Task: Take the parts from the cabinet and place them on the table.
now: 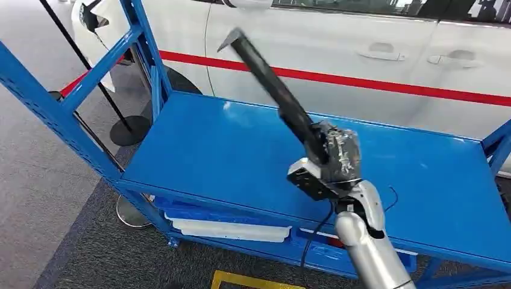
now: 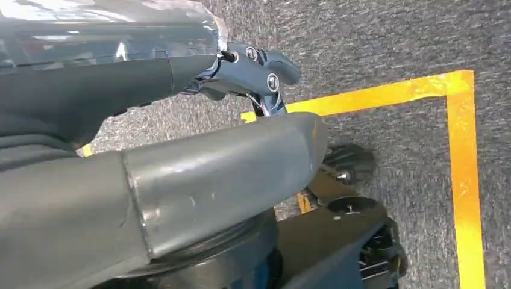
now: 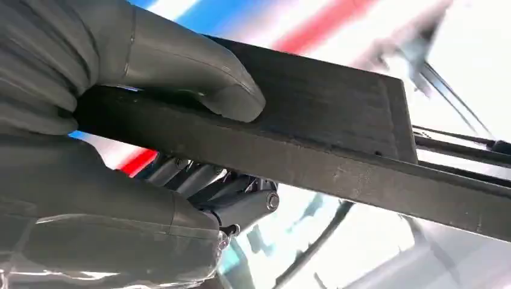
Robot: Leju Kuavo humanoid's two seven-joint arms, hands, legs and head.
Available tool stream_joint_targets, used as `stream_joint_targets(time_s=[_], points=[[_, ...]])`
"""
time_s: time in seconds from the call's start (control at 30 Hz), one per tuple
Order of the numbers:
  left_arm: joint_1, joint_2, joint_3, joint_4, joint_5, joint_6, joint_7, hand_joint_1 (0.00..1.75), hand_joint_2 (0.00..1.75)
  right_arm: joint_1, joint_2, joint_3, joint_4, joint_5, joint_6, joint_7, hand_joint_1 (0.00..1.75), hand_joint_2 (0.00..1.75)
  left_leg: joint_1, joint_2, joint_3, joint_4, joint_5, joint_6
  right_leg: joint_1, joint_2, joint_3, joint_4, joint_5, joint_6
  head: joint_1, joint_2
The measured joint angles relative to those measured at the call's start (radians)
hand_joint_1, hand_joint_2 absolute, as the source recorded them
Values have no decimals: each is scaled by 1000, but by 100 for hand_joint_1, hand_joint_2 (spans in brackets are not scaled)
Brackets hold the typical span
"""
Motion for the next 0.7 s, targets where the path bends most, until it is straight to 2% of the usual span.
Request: stream_joint_targets(time_s=[0.03, 0.07, 0.1, 0.13, 0.23, 0.27, 0.3, 0.33, 0.4, 0.43, 0.47, 0.5, 0.53, 0.57, 0.6, 0.63, 0.7], points=[[0, 0, 0, 0, 0, 5, -1, 0, 0, 0, -5, -18, -54, -59, -10, -24, 175, 175, 0, 0, 2, 5, -4, -2, 0, 0, 38, -81, 48, -2, 0, 0], [0, -1, 0, 0, 0, 12, -2, 0, 175, -2, -14, -37, -113, -134, -23, -53, 175, 175, 0, -1, 3, 10, -10, -5, 0, 0, 82, -174, 94, -5, 0, 0], [1, -2, 0, 0, 0, 18, -5, 0, 175, -4, -28, -51, -162, -203, -30, -80, 175, 175, 0, -2, 1, 14, -15, -9, 1, 0, 105, -228, 97, -10, 0, 0], [1, -3, 2, 0, 0, 22, -8, 0, 175, -6, -37, -61, -203, -263, -33, -102, 175, 175, -9, -3, -2, 24, -19, -15, 7, 0, 111, -244, 93, -13, 0, 0], [3, -3, 6, 0, 0, 29, -20, 0, 175, 0, -83, -88, -303, -418, -28, -148, 175, 175, -6, -2, 1, 15, -20, -27, 8, 3, 109, -241, 92, -25, 0, 0], [3, -2, 6, 0, 0, 35, -23, 0, 175, 2, -98, -98, -332, -457, -26, -165, 175, 175, -7, -2, 0, 19, -26, -33, 0, 1, 113, -249, 96, -33, 0, 0], [5, -2, 7, 0, 2, 39, -27, 0, 175, 7, -109, -104, -355, -496, -23, -180, 175, 175, -5, 1, -4, 36, -40, -39, -1, 0, 116, -251, 96, -37, 0, 0], [5, -2, 8, 0, 4, 42, -36, 0, 175, 15, -124, -113, -379, -553, -19, -205, 175, 175, -4, 2, -26, 87, -74, -44, -2, -2, 118, -251, 94, -42, 0, 0], [4, -2, 18, 0, 5, 45, -50, 0, 175, 47, -155, -134, -415, -646, -12, -242, 175, 175, 2, 3, -103, 252, -151, -51, -1, -7, 119, -251, 92, -45, 0, 0], [6, -2, 24, 0, 5, 47, -54, 0, 175, 66, -168, -147, -427, -674, -11, -254, 175, 175, 3, 3, -133, 315, -167, -54, -1, -8, 119, -251, 92, -45, 0, 0], [7, -2, 26, 0, 5, 47, -55, 0, 175, 85, -179, -159, -438, -697, -1, -261, 175, 175, 4, 3, -141, 328, -159, -54, -1, -8, 119, -251, 92, -45, 0, 0], [8, -2, 28, 0, 5, 48, -56, 0, 175, 101, -192, -171, -449, -732, 20, -267, 175, 175, 5, 3, -126, 293, -130, -53, -1, -7, 120, -251, 91, -45, 0, 0], [8, -2, 30, 0, 6, 52, -58, 0, 175, 116, -200, -180, -458, -767, 41, -276, 175, 175, 5, 3, -93, 222, -88, -49, -1, -5, 121, -251, 91, -44, 0, 0], [7, -2, 31, 0, 5, 53, -60, 0, 175, 135, -212, -192, -473, -812, 81, -304, 175, 175, 4, 3, -43, 120, -38, -42, 0, -4, 125, -251, 89, -42, 0, 0], [6, -2, 31, 0, 5, 54, -62, 0, 175, 152, -221, -201, -484, -846, 115, -330, 175, 175, 2, 3, -5, 42, -10, -33, 0, -4, 126, -251, 88, -39, 0, 0], [4, -1, 32, 0, 5, 55, -64, 0, 175, 168, -232, -213, -495, -886, 154, -355, 175, 175, -6, 3, 9, 16, -28, -27, 4, -4, 125, -250, 88, -33, 0, 0], [3, 0, 34, 0, 5, 56, -64, 0, 175, 197, -244, -239, -509, -959, 221, -372, 175, 175, -9, 1, 7, 14, -24, -22, 0, -4, 123, -251, 90, -20, 0, 0]])
